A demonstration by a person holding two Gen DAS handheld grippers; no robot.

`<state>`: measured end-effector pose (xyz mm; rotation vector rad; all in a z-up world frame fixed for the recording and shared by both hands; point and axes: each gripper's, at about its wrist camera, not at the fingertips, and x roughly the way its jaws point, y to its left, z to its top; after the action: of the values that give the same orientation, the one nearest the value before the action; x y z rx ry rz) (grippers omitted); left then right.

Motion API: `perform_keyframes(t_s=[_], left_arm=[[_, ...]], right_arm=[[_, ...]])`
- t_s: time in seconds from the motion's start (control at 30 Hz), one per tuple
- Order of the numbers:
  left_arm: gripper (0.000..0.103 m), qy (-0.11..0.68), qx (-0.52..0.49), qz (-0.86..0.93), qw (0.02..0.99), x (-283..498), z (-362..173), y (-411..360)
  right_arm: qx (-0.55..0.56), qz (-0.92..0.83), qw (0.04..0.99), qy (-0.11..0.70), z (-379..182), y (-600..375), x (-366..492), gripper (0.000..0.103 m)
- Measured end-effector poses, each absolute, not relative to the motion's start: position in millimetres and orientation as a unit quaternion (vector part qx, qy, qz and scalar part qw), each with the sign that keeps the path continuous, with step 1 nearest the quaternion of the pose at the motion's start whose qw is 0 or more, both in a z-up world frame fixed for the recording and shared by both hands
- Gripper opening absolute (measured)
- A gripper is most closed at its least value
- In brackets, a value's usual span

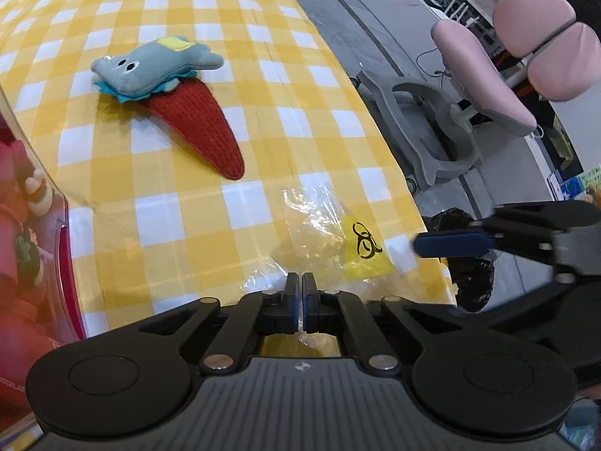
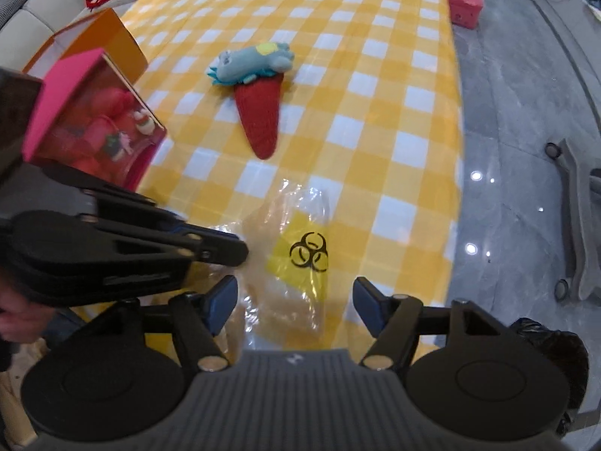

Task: Organize soft objects
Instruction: 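Pinch the clear plastic bag with the right tool and lift it, then grasp the teal plush on the red carrot with the left tool while the right tool holds the bag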

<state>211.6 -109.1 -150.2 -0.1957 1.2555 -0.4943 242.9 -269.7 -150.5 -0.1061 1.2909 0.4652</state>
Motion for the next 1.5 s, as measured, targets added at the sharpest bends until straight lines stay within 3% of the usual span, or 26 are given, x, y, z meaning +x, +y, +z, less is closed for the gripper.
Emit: perform_keyframes(t_s=[0.37,0.5,0.63,0.77,0.9,1.2,1.33,1.5], left_arm=[[0.002,0.59,-0.118,-0.217,0.769,215,-153,-106],[0.002,0.591,-0.116,-0.214,0.769,216,-153,-108],[0.002,0.589,-0.103,-0.209,0.774,216,-152,-111],[0.002,0.588,-0.102,-0.207,0.775,214,-149,-110],[0.002,0.585,-0.094,-0.199,0.78,212,-141,-106],[0.004,0.569,-0.054,-0.201,0.796,210,-111,-101],[0.02,0.548,-0.008,-0.214,0.809,217,-89,-96],[0.054,0.511,0.056,-0.219,0.829,241,-66,-84]], right_arm=[[-0.121,0.245,0.77,0.577,-164,-242,247,0.062],[-0.162,0.254,0.766,0.568,-163,-228,241,0.053],[-0.169,0.259,0.765,0.565,-161,-223,238,0.034],[-0.174,0.254,0.768,0.562,-160,-220,236,0.023],[-0.182,0.254,0.77,0.557,-159,-216,234,0.002],[-0.155,0.229,0.783,0.557,-152,-222,236,0.0],[-0.098,0.192,0.808,0.549,-140,-231,242,0.0],[0.011,0.151,0.84,0.522,-129,-242,253,0.0]])
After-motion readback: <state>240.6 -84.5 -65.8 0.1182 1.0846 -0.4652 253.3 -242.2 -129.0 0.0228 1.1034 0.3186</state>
